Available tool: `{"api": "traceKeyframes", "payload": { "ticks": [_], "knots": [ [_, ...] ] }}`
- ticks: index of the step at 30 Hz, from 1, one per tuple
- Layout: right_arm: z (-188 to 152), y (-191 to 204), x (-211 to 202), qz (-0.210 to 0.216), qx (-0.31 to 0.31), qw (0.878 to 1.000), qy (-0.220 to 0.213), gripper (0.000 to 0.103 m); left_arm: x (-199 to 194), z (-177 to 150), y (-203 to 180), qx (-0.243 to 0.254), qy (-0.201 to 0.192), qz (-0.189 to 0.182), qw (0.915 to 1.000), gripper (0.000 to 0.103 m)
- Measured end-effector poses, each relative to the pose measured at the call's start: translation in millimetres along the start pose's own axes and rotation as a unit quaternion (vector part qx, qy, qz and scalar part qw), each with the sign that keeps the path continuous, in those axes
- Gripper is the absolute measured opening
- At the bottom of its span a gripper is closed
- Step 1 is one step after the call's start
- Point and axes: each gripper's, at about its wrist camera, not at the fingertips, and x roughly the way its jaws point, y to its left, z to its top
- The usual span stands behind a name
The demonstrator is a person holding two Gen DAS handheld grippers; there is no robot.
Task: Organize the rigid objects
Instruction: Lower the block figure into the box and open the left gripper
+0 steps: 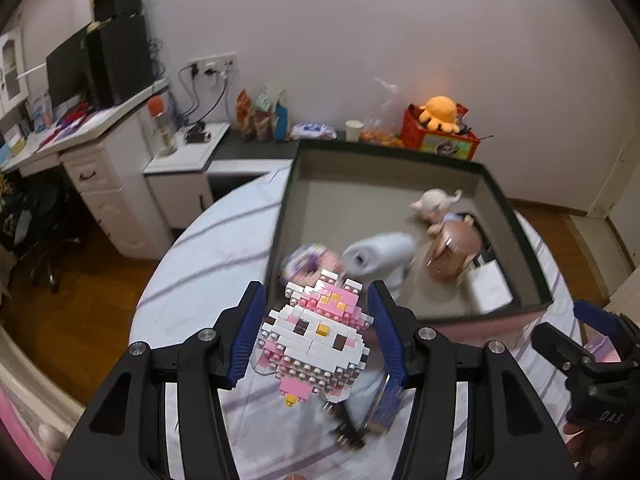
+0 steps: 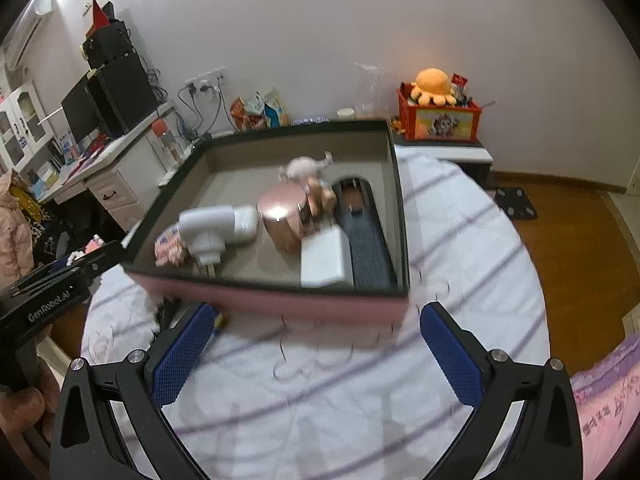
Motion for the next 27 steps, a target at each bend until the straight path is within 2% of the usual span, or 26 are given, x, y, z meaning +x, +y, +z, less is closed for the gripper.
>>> {"api": "traceKeyframes", "payload": {
  "ticks": [6,13,19,24,25,27],
  "knots": [
    [32,0,11,-0.004,-0.004,1.000,-0.018,0.103,22,32,-15,0.010,-0.009,-0.012,0.9998,0.054],
    [50,-19,41,-0.016,0.012,1.000,-0.007,0.103,70,63,-24,0.019,0.000,-0.015,0.9997,0.054],
    [58,-26,63,-0.024,0.013,1.000,0.007,0.103,118,76,-29,0.028,0.031,-0.013,0.9990,0.054],
    [65,-28,75,-0.025,0.012,1.000,0.014,0.103,141,75,-34,0.036,0.066,-0.017,0.9970,0.055],
    [65,-28,77,-0.026,0.012,0.999,0.015,0.103,141,75,-34,0.037,0.065,-0.018,0.9970,0.056],
    [65,-27,80,-0.024,0.012,0.999,0.019,0.103,141,74,-34,0.039,0.067,-0.013,0.9969,0.067]
  ]
}}
